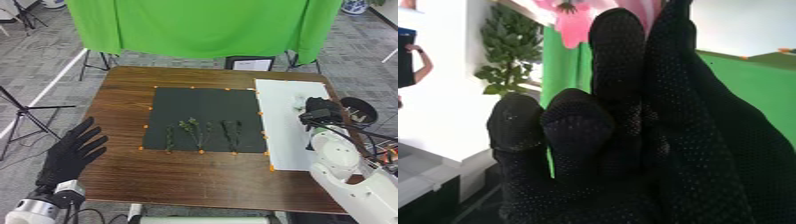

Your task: Arrange flowers

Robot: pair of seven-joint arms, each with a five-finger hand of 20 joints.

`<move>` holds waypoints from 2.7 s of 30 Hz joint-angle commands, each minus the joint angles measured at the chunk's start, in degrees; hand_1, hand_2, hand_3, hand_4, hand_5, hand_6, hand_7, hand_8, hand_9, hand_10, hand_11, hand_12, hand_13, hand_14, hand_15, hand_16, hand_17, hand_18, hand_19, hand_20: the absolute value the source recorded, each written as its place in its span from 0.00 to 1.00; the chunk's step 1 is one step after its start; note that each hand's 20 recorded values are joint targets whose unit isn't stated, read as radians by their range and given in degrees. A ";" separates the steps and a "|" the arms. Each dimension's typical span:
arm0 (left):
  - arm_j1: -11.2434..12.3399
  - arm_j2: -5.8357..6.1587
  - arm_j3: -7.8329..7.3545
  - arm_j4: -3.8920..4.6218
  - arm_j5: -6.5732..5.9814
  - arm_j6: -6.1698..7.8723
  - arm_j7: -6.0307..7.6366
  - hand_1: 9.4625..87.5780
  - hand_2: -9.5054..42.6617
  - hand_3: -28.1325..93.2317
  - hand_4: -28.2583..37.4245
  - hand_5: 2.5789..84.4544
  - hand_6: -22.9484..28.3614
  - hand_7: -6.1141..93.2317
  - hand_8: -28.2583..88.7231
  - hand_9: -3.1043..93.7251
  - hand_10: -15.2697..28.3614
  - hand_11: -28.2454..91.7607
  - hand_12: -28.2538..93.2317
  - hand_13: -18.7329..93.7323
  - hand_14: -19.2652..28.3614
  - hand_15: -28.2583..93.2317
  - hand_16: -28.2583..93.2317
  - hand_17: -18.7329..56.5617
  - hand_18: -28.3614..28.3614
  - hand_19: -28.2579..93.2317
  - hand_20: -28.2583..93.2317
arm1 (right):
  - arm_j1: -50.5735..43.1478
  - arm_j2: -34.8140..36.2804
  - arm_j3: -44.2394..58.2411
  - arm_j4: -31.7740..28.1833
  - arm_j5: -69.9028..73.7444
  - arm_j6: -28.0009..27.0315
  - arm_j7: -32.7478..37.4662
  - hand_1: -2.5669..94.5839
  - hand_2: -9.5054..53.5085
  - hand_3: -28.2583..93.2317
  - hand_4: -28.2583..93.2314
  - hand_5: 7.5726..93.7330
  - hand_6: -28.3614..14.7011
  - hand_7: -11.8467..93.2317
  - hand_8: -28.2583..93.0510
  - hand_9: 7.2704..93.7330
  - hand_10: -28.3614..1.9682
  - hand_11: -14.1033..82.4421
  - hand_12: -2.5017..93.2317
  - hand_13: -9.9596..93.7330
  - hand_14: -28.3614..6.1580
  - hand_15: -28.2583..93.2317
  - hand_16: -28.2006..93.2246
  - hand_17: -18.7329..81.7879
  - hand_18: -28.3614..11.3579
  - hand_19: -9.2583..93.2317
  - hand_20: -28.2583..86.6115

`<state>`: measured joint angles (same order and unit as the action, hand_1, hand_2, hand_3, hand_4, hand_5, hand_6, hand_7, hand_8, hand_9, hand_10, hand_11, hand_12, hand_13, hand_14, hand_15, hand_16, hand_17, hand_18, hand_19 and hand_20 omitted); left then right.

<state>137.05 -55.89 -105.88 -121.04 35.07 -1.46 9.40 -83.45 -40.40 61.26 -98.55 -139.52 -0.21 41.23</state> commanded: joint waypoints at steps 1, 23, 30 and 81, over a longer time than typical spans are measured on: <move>0.64 0.19 -1.13 -0.43 0.24 -0.49 0.32 0.17 0.09 0.79 0.00 0.26 0.49 0.24 0.15 0.26 0.60 0.34 0.39 0.33 0.74 0.42 0.25 0.10 0.92 0.54 0.31 | 1.51 0.71 0.43 -3.16 -1.63 2.83 -1.22 0.52 0.02 0.90 0.00 0.77 0.71 0.48 0.25 0.94 0.74 0.42 0.45 0.83 0.66 0.86 0.52 0.57 0.18 1.00 0.70; 3.44 3.42 -7.00 -2.34 -1.07 -1.46 -0.19 0.17 0.07 0.79 0.00 0.25 0.49 0.23 0.16 0.26 0.59 0.34 0.40 0.32 0.73 0.41 0.25 0.09 0.92 0.54 0.30 | 22.04 -10.71 -20.75 -7.28 -0.72 6.37 -12.75 0.52 0.01 0.91 0.00 0.79 0.71 0.47 0.26 0.95 0.73 0.41 0.45 0.83 0.65 0.86 0.52 0.57 0.18 1.00 0.71; 3.21 3.78 -6.67 -1.96 -1.25 -1.53 -0.41 0.16 0.07 0.79 0.00 0.26 0.50 0.23 0.16 0.26 0.59 0.34 0.40 0.32 0.73 0.41 0.25 0.09 0.92 0.54 0.30 | 23.50 -18.55 -27.19 -4.21 -1.19 4.00 -16.27 0.52 0.00 0.92 0.00 0.79 0.71 0.46 0.26 0.95 0.73 0.41 0.45 0.83 0.66 0.86 0.52 0.57 0.18 1.00 0.71; -3.16 6.40 -0.97 1.43 -1.36 -1.31 -1.41 0.16 0.08 0.79 0.00 0.25 0.49 0.23 0.16 0.25 0.59 0.34 0.40 0.32 0.73 0.42 0.25 0.09 0.92 0.54 0.30 | 25.66 -34.69 -39.55 11.01 -7.35 2.09 -14.51 0.52 0.00 0.91 0.00 0.78 0.72 0.47 0.26 0.97 0.79 0.34 0.49 0.83 0.66 0.88 0.52 0.58 0.18 1.00 0.73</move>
<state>133.68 -49.77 -106.87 -119.61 33.91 -2.43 8.70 -58.80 -74.12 21.57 -87.90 -145.22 0.86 25.16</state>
